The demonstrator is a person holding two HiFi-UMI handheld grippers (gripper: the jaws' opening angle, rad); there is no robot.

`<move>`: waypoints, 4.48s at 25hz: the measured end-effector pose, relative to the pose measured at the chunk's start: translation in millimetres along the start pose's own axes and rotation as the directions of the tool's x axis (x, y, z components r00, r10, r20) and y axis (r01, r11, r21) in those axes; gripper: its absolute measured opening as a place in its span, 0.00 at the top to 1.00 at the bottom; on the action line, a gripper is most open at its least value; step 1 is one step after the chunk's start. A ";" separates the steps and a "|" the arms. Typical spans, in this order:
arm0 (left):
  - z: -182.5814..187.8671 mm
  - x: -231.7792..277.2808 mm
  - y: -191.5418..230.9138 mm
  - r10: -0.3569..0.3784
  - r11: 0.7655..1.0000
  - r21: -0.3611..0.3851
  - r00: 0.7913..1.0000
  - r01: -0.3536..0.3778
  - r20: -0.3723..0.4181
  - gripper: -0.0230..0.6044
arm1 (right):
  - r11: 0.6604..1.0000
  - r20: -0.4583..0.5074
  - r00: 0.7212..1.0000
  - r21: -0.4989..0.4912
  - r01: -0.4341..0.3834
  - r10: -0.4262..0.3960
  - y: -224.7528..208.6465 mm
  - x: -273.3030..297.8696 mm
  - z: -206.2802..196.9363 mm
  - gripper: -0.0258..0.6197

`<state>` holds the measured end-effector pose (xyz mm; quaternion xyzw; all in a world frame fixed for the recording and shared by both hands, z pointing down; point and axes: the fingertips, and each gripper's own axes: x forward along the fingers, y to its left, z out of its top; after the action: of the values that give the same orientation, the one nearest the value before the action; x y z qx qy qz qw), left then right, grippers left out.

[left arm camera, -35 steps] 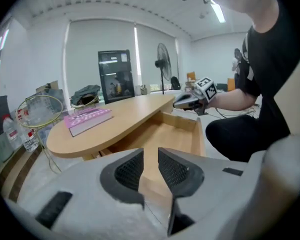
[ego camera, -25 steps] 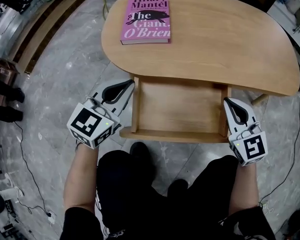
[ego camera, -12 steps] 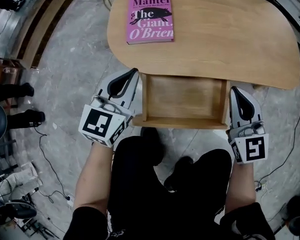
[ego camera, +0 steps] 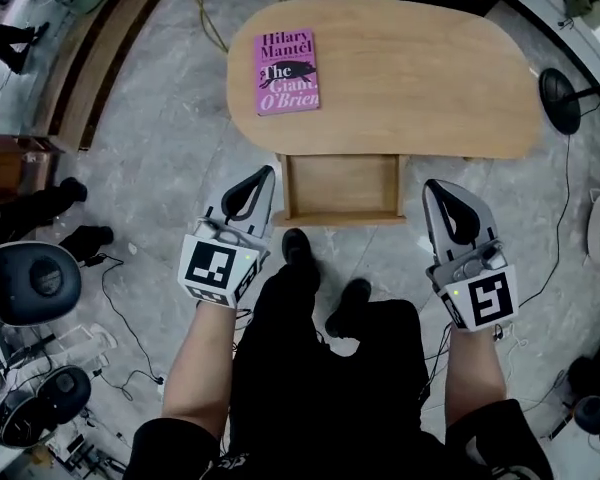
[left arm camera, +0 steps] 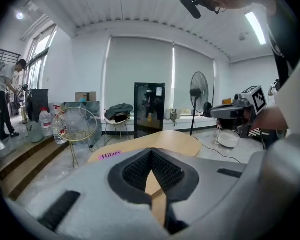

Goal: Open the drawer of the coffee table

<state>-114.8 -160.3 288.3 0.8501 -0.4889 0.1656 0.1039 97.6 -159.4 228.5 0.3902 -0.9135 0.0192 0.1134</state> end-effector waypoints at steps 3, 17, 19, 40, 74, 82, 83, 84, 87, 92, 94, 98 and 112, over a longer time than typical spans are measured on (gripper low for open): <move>48.9 -18.7 -23.6 -0.024 0.999 0.024 1.000 0.023 0.007 0.95 | 1.000 0.012 1.000 0.009 -0.010 0.010 4.1 -25.2 42.5 0.95; 186.4 -76.1 -133.7 -0.108 0.994 0.052 0.982 0.101 0.155 0.95 | 0.975 0.081 0.995 0.212 -0.074 0.058 44.7 -161.6 120.7 0.95; 194.6 -90.2 -150.4 -0.144 0.989 0.065 0.977 0.136 0.159 0.95 | 0.962 0.067 0.995 0.258 -0.088 0.073 48.5 -177.0 115.4 0.95; 224.6 -209.0 -72.1 -0.077 0.997 0.004 0.947 0.080 0.312 0.95 | 0.998 0.066 0.998 0.060 -0.004 0.000 105.6 -119.9 231.9 0.95; 307.5 -129.9 -271.4 0.047 0.992 0.108 0.983 -0.067 0.178 0.95 | 0.976 0.213 0.955 0.034 -0.216 0.204 -36.4 -254.3 214.7 0.95; 313.7 -172.5 -197.8 0.244 0.970 -0.073 0.919 -0.233 0.309 0.95 | 0.985 0.269 0.957 0.101 -0.143 0.111 -40.8 -239.0 256.0 0.96; 310.1 -176.3 -189.5 0.259 0.966 -0.080 0.916 -0.246 0.306 0.95 | 0.987 0.261 0.960 0.093 -0.135 0.107 -40.1 -235.3 258.4 0.96; 305.7 -179.5 -182.2 0.270 0.963 -0.086 0.915 -0.256 0.300 0.95 | 0.988 0.252 0.962 0.082 -0.131 0.106 -38.4 -232.1 259.9 0.96; 290.7 -185.4 -167.2 0.281 0.959 -0.112 0.920 -0.260 0.272 0.95 | 0.991 0.228 0.968 0.051 -0.123 0.108 -30.5 -226.2 260.0 0.96; 273.0 -188.7 -162.4 0.250 0.966 -0.135 0.933 -0.221 0.259 0.95 | 0.991 0.198 0.972 0.020 -0.130 0.124 -14.3 -218.9 258.3 0.96; 270.4 -188.4 -166.2 0.215 0.975 -0.108 0.941 -0.193 0.261 0.95 | 0.991 0.197 0.971 -0.003 -0.137 0.135 -7.8 -214.9 262.0 0.96; 273.1 -183.4 -171.6 0.159 0.987 -0.038 0.954 -0.155 0.253 0.95 | 0.991 0.208 0.969 -0.011 -0.134 0.133 -5.6 -206.5 272.7 0.96; 264.5 -190.6 -157.0 0.218 0.976 -0.066 0.947 -0.208 0.237 0.95 | 0.988 0.173 0.973 -0.012 -0.152 0.152 10.1 -206.4 259.1 0.96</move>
<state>-20.3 -19.4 -31.3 0.8040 -0.5900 0.0607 0.0422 178.8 -38.1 -69.2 0.3196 -0.9470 -0.0056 0.0314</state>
